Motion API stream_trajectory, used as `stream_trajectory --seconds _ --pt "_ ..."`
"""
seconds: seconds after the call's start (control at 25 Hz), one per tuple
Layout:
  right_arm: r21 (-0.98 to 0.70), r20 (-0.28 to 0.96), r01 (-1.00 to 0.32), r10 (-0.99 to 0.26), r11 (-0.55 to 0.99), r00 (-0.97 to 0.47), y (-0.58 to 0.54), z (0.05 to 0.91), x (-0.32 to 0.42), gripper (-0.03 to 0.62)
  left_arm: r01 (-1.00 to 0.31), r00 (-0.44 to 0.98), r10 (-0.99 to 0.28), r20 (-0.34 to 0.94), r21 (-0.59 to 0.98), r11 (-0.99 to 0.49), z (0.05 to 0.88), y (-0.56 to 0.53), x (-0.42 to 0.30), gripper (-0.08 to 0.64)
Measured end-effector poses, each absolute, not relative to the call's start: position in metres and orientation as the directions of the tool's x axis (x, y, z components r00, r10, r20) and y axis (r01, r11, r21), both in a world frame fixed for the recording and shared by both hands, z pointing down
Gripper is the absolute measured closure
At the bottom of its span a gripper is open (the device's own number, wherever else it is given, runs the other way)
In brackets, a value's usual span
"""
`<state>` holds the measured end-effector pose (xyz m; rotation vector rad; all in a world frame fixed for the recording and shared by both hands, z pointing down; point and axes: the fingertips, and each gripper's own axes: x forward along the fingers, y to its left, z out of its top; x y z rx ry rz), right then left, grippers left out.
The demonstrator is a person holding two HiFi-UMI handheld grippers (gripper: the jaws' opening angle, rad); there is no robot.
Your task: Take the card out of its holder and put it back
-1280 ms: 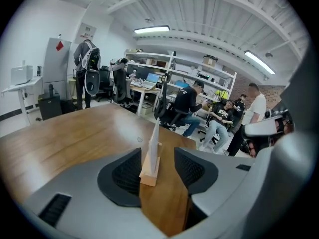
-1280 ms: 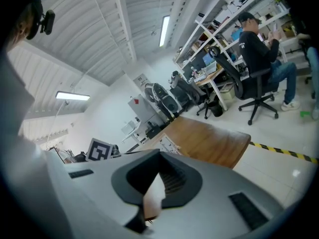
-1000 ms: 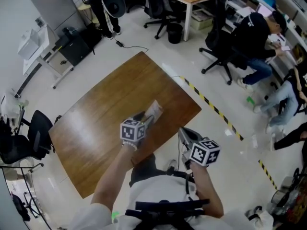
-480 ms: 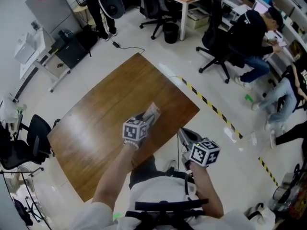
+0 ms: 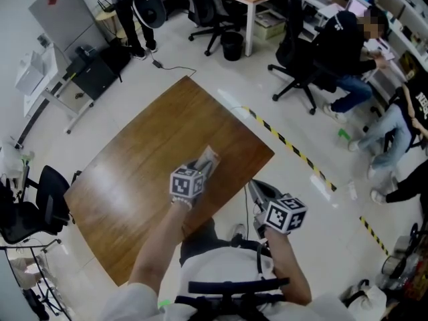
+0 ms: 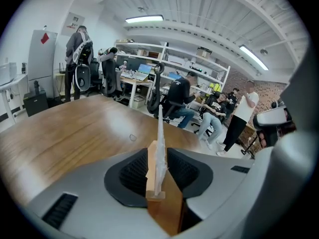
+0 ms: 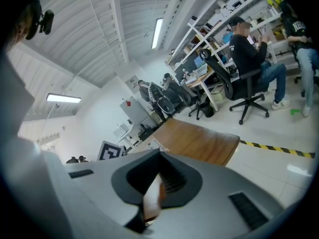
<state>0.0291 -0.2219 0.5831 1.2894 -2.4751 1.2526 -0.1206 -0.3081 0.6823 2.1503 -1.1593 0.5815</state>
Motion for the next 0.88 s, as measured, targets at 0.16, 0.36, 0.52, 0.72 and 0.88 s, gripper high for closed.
stream_trajectory --seconds 0.16,0.36,0.52,0.72,0.88 --pt "-0.627 0.414 -0.719 -0.653 0.300 -0.634 -0.2222 0.5832 0.0304 0.588 -0.850 0.519 -0.575 0.633 0.313 -0.424 0.6826 -0.3091 -0.1226 0.465" --pt "-0.631 0.418 -0.719 -0.654 0.291 -0.631 -0.2252 0.5863 0.0334 0.588 -0.853 0.515 -0.579 0.632 0.312 -0.417 0.6845 -0.3132 -0.1238 0.475" --pt "-0.632 0.420 -0.719 -0.652 0.289 -0.632 -0.2254 0.5884 0.0330 0.588 -0.850 0.518 -0.580 0.628 0.302 -0.431 0.6837 -0.3130 -0.1215 0.530" --pt "-0.632 0.422 -0.720 -0.651 0.287 -0.630 -0.2259 0.5893 0.0340 0.588 -0.852 0.514 -0.588 0.625 0.288 -0.438 0.6822 -0.3142 -0.1197 0.545" --pt "-0.632 0.424 -0.721 -0.652 0.284 -0.629 -0.2271 0.5899 0.0368 0.588 -0.849 0.516 -0.591 0.620 0.276 -0.451 0.6783 -0.3157 -0.1184 0.545"
